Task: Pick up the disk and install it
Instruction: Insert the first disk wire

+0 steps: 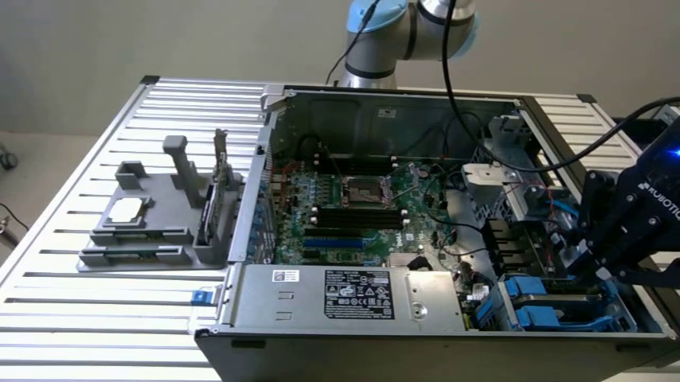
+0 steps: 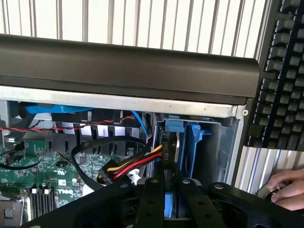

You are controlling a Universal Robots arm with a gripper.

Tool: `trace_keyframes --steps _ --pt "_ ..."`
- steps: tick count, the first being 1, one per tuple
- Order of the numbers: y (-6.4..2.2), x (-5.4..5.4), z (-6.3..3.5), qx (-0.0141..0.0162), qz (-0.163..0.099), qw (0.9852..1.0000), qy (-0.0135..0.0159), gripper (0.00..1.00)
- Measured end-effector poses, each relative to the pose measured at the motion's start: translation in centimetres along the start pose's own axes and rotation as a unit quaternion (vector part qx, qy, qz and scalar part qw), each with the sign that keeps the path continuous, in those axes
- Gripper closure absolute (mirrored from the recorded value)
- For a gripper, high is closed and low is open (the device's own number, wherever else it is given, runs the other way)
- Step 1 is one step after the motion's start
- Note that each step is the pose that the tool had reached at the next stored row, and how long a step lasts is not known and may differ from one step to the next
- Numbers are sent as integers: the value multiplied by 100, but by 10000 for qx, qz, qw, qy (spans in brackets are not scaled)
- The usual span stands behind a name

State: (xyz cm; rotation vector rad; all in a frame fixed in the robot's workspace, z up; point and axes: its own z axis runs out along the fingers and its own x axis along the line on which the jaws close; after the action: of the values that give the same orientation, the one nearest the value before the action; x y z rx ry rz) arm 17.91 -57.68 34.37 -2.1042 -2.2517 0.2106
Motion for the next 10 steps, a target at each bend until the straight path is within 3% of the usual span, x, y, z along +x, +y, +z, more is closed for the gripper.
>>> trace_keyframes --steps 10 --pt "-24 40 1 41 74 9999 -57 84"
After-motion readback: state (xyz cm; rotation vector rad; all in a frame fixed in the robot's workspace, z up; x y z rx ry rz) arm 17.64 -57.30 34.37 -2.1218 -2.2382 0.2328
